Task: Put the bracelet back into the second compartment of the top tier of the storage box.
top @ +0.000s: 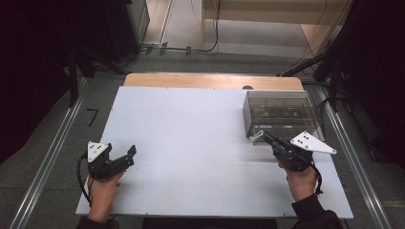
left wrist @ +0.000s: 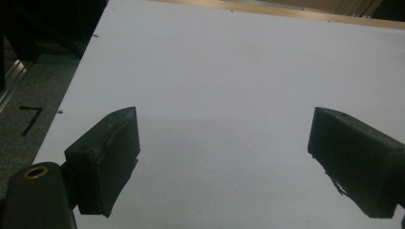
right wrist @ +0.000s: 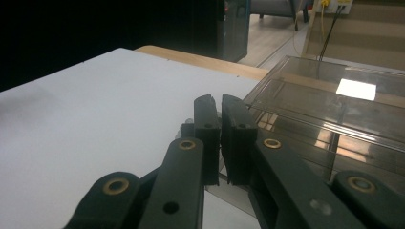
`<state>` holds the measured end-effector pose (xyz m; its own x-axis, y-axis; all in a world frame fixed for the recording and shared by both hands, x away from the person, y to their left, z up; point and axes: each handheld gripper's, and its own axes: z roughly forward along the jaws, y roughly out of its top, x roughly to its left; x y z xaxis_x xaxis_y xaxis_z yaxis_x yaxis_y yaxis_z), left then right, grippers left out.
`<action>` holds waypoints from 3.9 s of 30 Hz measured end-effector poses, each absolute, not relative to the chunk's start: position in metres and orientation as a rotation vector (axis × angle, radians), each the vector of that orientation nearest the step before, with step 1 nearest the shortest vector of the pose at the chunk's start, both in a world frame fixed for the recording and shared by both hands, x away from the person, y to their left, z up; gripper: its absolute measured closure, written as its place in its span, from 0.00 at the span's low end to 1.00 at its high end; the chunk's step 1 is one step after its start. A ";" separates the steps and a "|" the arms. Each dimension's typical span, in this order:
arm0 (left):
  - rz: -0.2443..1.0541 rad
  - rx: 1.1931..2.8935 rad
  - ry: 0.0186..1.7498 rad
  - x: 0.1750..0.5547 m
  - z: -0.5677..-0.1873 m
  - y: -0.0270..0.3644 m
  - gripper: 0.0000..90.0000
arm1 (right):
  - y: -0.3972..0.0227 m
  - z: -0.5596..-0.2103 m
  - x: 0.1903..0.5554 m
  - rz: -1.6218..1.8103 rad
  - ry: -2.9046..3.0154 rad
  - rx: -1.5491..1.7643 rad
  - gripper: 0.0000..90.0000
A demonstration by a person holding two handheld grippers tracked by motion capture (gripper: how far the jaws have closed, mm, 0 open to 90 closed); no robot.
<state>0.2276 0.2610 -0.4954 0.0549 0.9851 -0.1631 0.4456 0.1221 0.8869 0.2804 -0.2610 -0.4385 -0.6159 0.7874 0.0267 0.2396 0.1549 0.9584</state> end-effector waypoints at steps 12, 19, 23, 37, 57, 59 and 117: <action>0.779 1.452 1.529 0.228 -0.496 0.261 0.12 | -0.269 -0.436 0.282 1.485 1.904 1.002 0.93; 0.779 1.452 1.529 0.228 -0.496 0.261 0.12 | -0.276 -0.435 0.283 1.493 1.874 1.017 0.93; 0.779 1.455 1.531 0.228 -0.495 0.261 0.12 | -0.280 -0.434 0.284 1.499 1.856 1.028 0.93; 0.777 1.453 1.530 0.228 -0.496 0.261 0.12 | -0.291 -0.433 0.285 1.493 1.807 1.061 0.93; 0.777 1.457 1.531 0.228 -0.496 0.261 0.12 | -0.304 -0.437 0.289 1.457 1.773 1.109 0.93; 0.777 1.460 1.532 0.228 -0.496 0.261 0.12 | -0.305 -0.437 0.290 1.455 1.770 1.107 0.93; 0.778 1.456 1.537 0.228 -0.496 0.261 0.12 | -0.334 -0.451 0.299 1.275 1.812 1.305 0.88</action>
<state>0.2280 0.2613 -0.4959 0.0481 0.9852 -0.1644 0.4512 0.1254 0.8836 0.2991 -0.3345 -0.4507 -0.3677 0.9262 0.0831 0.3911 0.0729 0.9174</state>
